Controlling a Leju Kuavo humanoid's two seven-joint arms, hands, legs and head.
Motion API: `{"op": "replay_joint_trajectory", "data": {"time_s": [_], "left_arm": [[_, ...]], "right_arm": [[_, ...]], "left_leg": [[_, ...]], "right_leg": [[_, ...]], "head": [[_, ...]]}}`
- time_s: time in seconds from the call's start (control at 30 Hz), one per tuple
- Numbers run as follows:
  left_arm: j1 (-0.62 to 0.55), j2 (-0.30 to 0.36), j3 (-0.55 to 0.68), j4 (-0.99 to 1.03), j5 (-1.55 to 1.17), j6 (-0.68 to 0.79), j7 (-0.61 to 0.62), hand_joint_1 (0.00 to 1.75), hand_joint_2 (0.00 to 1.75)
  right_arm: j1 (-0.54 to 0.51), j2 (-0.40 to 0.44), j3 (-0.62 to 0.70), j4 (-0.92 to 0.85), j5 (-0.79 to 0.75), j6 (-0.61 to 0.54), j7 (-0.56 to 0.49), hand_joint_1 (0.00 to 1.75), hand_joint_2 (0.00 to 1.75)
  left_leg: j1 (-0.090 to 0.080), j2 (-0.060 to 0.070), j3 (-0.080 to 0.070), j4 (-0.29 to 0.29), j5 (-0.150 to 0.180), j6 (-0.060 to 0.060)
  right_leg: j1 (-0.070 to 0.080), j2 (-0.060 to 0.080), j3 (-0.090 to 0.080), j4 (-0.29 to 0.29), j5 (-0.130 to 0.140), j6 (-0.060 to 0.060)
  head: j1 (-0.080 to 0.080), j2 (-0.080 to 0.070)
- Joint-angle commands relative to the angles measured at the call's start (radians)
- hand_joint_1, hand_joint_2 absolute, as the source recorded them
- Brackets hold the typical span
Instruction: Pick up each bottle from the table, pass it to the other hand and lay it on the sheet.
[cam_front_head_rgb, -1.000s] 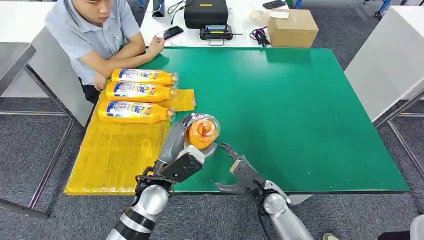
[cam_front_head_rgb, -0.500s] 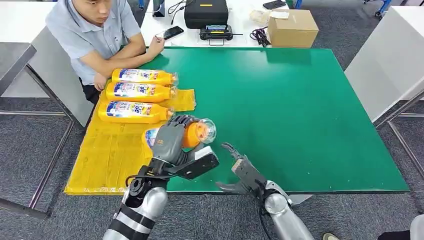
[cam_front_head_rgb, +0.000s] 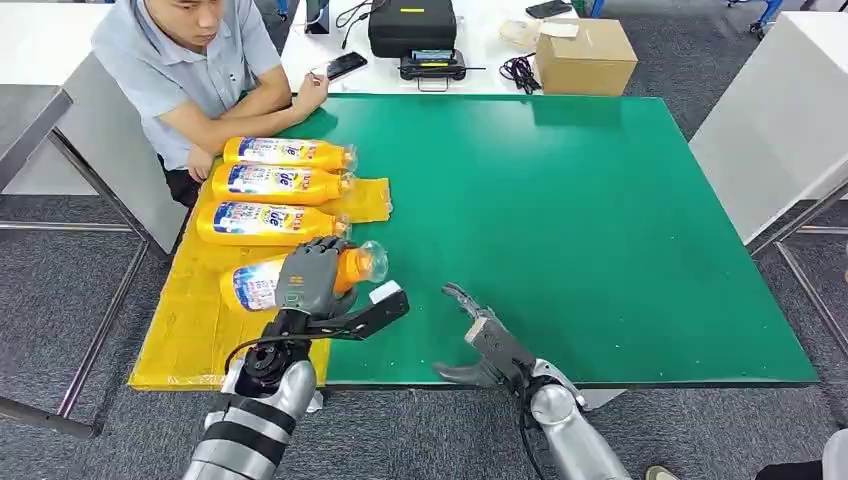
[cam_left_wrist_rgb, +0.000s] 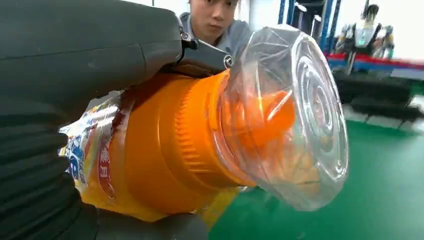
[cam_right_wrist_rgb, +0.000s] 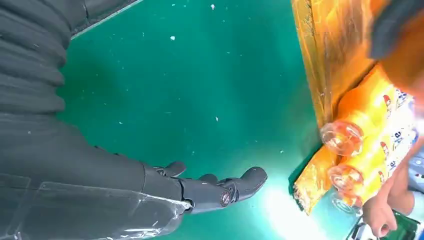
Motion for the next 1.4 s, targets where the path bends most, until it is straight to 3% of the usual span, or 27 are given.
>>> {"op": "replay_joint_trajectory", "data": {"time_s": [0.03, 0.27, 0.7, 0.73, 0.77, 0.8, 0.83, 0.87, 0.93, 1.0, 1.07, 1.4], "left_arm": [[-0.079, 0.033, 0.054, 0.167, -0.02, -0.01, 0.008, 1.75, 1.75], [-0.144, 0.047, 0.034, 0.36, -0.02, 0.002, 0.02, 1.75, 1.75], [-0.173, 0.052, -0.023, 0.472, -0.015, 0.002, -0.044, 1.73, 1.75], [-0.177, 0.052, -0.026, 0.484, -0.019, 0.003, -0.046, 1.68, 1.75], [-0.177, 0.052, -0.026, 0.484, -0.019, 0.003, -0.046, 1.45, 1.75], [-0.181, 0.049, -0.014, 0.501, -0.009, 0.01, -0.047, 1.1, 1.75], [-0.184, 0.05, -0.015, 0.508, -0.013, 0.013, -0.046, 1.1, 1.75], [-0.187, 0.05, -0.015, 0.515, -0.015, 0.014, -0.043, 0.21, 1.75], [-0.189, 0.051, -0.013, 0.522, -0.015, 0.009, -0.043, 0.26, 1.75], [-0.192, 0.054, -0.012, 0.532, -0.015, 0.0, -0.046, 0.07, 1.75], [-0.202, 0.054, -0.002, 0.553, -0.01, -0.011, -0.046, 0.02, 1.75], [-0.214, 0.067, 0.022, 0.601, -0.018, -0.016, -0.023, 0.0, 1.75]], "right_arm": [[-0.048, -0.009, -0.001, 0.074, -0.002, 0.006, -0.003, 0.0, 1.75], [-0.065, -0.009, 0.008, 0.11, -0.004, 0.0, -0.022, 0.0, 1.75], [-0.074, -0.019, 0.019, 0.128, -0.007, 0.004, -0.035, 0.0, 1.75], [-0.076, -0.018, 0.019, 0.131, -0.007, 0.003, -0.035, 0.0, 1.75], [-0.076, -0.018, 0.019, 0.131, -0.007, 0.003, -0.035, 0.0, 1.75], [-0.077, -0.018, 0.02, 0.136, -0.008, 0.002, -0.038, 0.0, 1.75], [-0.078, -0.018, 0.021, 0.136, -0.007, 0.0, -0.04, 0.0, 1.75], [-0.078, -0.018, 0.022, 0.137, -0.007, -0.001, -0.041, 0.0, 1.75], [-0.079, -0.018, 0.022, 0.139, -0.007, -0.002, -0.042, 0.0, 1.75], [-0.081, -0.018, 0.022, 0.141, -0.008, -0.001, -0.043, 0.0, 1.75], [-0.088, -0.017, 0.023, 0.15, -0.008, -0.002, -0.046, 0.0, 1.75], [-0.098, -0.026, 0.02, 0.164, -0.006, -0.01, -0.053, 0.0, 1.75]], "left_leg": [[0.001, 0.002, 0.003, 0.0, -0.001, -0.002], [0.001, 0.001, 0.004, -0.001, -0.001, -0.003], [0.001, 0.001, 0.004, 0.0, -0.001, -0.002], [0.001, 0.002, 0.005, 0.0, -0.002, -0.003], [0.001, 0.002, 0.005, -0.001, -0.001, -0.002], [0.002, 0.003, 0.006, 0.0, -0.002, -0.003], [0.001, 0.002, 0.004, 0.0, -0.001, -0.002], [0.001, 0.002, 0.003, -0.001, -0.001, -0.002], [0.001, 0.002, 0.003, 0.0, -0.001, -0.002], [0.001, 0.002, 0.004, 0.0, -0.002, -0.003], [0.002, 0.002, 0.004, 0.0, -0.002, -0.003], [0.002, 0.004, 0.006, 0.0, -0.002, -0.003]], "right_leg": [[0.001, 0.001, 0.003, 0.0, -0.001, -0.002], [0.001, 0.001, 0.004, -0.001, -0.001, -0.003], [0.001, 0.001, 0.004, -0.001, -0.001, -0.002], [0.002, 0.001, 0.005, 0.0, -0.001, -0.003], [0.001, 0.001, 0.004, -0.001, -0.001, -0.003], [0.002, 0.002, 0.006, -0.001, -0.001, -0.004], [0.001, 0.002, 0.004, -0.001, -0.001, -0.003], [0.001, 0.001, 0.003, 0.0, 0.0, -0.002], [0.001, 0.001, 0.003, 0.0, 0.0, -0.002], [0.002, 0.002, 0.004, 0.0, -0.001, -0.003], [0.002, 0.001, 0.004, 0.0, -0.001, -0.003], [0.002, 0.003, 0.006, 0.0, -0.001, -0.004]], "head": [[0.0, 0.0], [0.0, 0.0], [0.0, 0.0], [0.0, 0.0], [0.0, 0.0], [0.0, 0.0], [0.0, 0.0], [0.0, 0.0], [0.0, 0.0], [0.0, 0.0], [0.0, 0.0], [0.0, 0.0]]}}
